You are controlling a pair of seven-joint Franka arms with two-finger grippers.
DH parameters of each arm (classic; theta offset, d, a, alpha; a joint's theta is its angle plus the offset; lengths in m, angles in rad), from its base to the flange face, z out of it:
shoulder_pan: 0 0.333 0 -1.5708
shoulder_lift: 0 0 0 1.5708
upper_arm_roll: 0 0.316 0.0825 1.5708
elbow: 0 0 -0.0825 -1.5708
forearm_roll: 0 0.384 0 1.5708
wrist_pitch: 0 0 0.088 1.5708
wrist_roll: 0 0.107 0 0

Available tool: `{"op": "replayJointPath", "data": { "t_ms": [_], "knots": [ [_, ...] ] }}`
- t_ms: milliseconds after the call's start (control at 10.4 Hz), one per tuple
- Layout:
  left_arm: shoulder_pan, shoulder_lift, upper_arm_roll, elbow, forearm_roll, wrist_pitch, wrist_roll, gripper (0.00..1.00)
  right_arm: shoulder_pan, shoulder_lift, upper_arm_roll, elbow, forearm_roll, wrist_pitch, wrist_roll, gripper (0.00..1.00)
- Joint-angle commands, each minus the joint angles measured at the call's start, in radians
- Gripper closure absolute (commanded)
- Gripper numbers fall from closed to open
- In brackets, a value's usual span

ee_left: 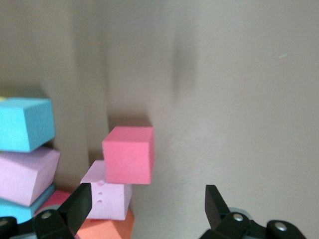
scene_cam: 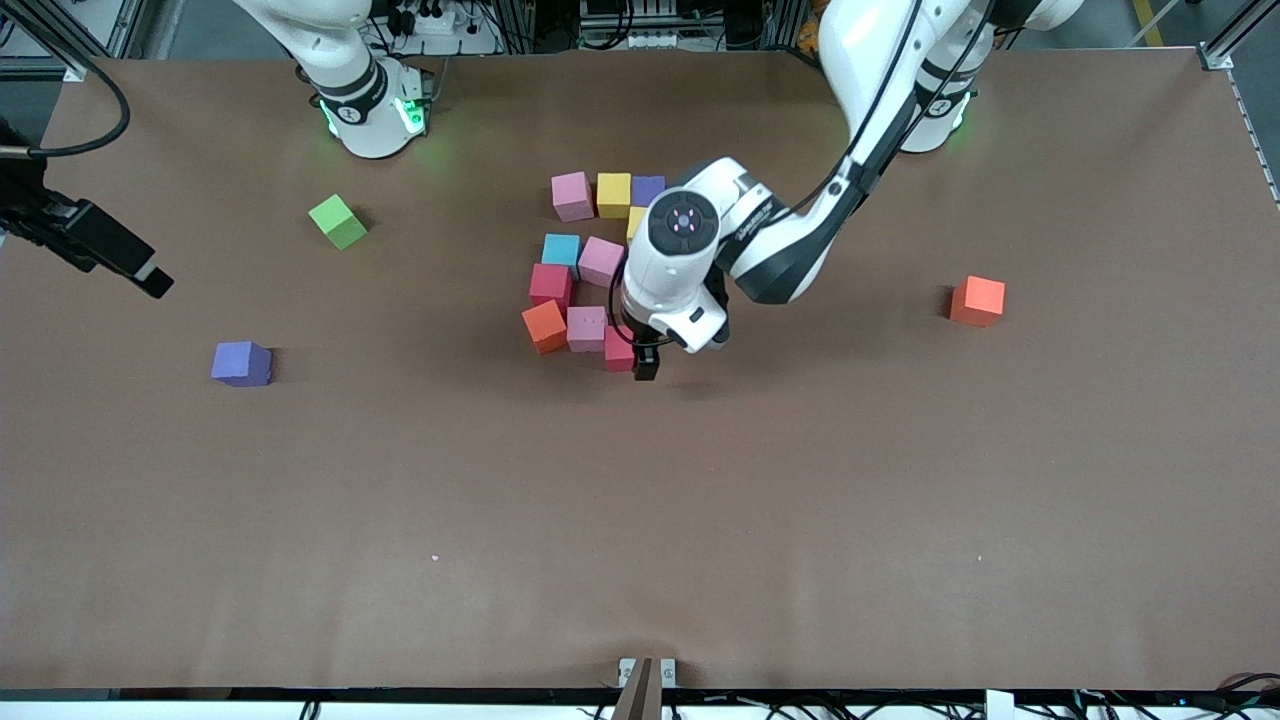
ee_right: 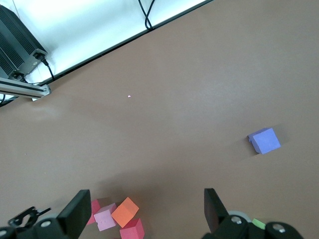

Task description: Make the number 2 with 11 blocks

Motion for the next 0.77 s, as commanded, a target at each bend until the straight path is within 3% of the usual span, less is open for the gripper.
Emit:
{"op": "replayJointPath", "data": {
  "t_ms": [0, 193, 676],
  "knots": [
    [0.044, -0.045, -0.001, -0.02, 0.078, -0.049, 0.04, 0.0, -0.011, -0.024, -0.004, -0.022, 0.016, 0.011, -0.039, 0.0],
    [0.103, -0.083, 0.0, -0.02, 0.083, -0.103, 0.144, 0.0, -0.004, -0.027, -0.059, -0.022, 0.019, 0.006, -0.13, 0.0],
    [0.295, -0.185, -0.001, -0.02, 0.083, -0.218, 0.429, 0.0, 0.01, -0.026, -0.075, -0.023, 0.018, 0.0, -0.159, 0.0]
  ]
}}
